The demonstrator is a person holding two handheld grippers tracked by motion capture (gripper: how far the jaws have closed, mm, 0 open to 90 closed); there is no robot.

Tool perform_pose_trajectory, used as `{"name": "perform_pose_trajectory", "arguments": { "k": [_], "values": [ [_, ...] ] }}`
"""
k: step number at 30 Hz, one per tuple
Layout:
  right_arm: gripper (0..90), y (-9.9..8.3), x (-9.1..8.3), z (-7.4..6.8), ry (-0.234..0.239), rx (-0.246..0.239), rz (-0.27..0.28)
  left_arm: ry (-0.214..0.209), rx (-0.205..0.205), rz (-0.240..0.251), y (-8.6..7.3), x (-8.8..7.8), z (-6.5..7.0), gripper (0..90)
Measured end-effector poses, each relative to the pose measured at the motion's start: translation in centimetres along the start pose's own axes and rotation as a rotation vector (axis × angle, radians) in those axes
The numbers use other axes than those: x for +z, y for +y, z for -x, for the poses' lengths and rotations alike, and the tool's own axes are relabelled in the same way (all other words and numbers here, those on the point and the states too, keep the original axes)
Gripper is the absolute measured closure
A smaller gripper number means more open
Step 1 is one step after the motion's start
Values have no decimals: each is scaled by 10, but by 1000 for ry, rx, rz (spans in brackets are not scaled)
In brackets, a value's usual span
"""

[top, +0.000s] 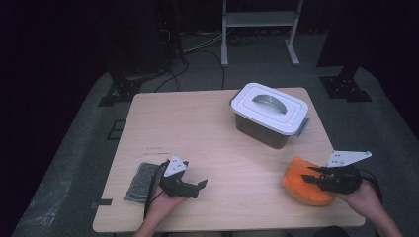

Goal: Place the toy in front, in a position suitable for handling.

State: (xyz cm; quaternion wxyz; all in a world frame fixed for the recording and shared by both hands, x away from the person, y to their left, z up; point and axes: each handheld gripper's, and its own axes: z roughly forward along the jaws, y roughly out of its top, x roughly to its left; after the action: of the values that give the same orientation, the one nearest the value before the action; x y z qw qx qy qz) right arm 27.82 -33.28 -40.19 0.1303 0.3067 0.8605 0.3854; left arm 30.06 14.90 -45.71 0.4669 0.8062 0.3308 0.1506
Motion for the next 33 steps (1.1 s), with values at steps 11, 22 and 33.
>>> {"name": "perform_pose_trajectory", "arguments": {
  "k": [11,22,33],
  "values": [
    [670,41,2,-16,74,-86,38,3,-4,6,0,-1,-1,23],
    [669,104,25,-56,216,-235,95,13,-13,19,1,-6,-6,23],
    [668,130,76,-83,333,-304,87,58,-16,32,1,-17,-19,23]
  ]
}}
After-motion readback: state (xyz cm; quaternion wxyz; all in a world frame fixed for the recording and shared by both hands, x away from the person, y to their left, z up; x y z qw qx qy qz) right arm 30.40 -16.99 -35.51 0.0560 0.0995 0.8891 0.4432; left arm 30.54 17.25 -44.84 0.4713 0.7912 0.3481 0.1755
